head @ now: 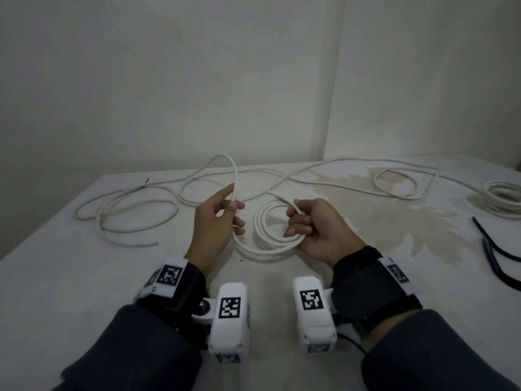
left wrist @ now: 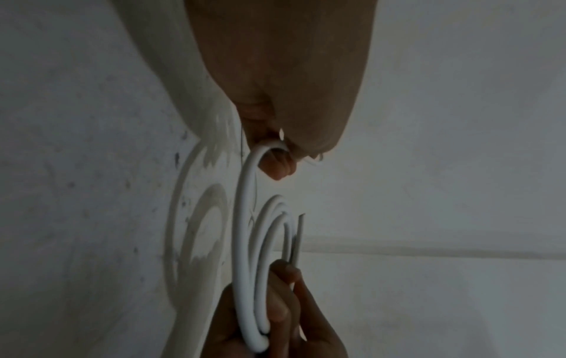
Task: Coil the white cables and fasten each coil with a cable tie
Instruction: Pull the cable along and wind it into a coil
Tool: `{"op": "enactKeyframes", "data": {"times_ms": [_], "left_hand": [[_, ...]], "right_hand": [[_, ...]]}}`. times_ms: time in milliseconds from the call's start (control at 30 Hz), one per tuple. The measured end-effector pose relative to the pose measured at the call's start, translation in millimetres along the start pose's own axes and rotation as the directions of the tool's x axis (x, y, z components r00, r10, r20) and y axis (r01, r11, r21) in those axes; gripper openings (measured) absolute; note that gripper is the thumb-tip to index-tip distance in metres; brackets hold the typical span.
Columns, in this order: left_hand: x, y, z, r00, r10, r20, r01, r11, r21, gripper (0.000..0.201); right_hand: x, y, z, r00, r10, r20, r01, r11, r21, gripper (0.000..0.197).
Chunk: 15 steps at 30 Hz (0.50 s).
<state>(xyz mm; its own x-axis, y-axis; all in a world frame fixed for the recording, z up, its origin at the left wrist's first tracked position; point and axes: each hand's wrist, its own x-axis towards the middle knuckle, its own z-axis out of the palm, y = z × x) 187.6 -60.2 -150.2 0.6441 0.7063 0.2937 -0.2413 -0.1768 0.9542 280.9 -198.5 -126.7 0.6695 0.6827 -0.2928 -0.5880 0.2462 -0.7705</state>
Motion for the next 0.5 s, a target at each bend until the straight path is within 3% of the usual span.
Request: {"op": "enactKeyframes", "data": {"times_ms": [167, 233, 333, 500], "left_hand": [[5, -2, 0, 0.994, -0.015, -0.108, 0.007, 0.997, -0.081, 0.036], [5, -3, -1, 0.994, 0.004, -0.109, -0.009, 0.999, -0.038, 0.036], [2, -3, -2, 0.998, 0.009, -0.069, -0.012, 0.999, -0.044, 0.037], [-5, 4, 2, 0.992, -0.101, 0.077, 0.114, 0.977, -0.178, 0.036]], "right_hand": [[-2, 0, 2, 0.995, 0.024, 0.101, -0.012, 0.993, -0.12, 0.034], [-4, 2, 3, 0.991, 0.049, 0.127, -0.02, 0.974, -0.225, 0.034], [-7, 2, 4, 0.986, 0.067, 0.154, -0.011, 0.941, -0.338, 0.034], [-11, 0, 5, 0.982, 0.082, 0.173, 0.006, 0.89, -0.457, 0.037]]}}
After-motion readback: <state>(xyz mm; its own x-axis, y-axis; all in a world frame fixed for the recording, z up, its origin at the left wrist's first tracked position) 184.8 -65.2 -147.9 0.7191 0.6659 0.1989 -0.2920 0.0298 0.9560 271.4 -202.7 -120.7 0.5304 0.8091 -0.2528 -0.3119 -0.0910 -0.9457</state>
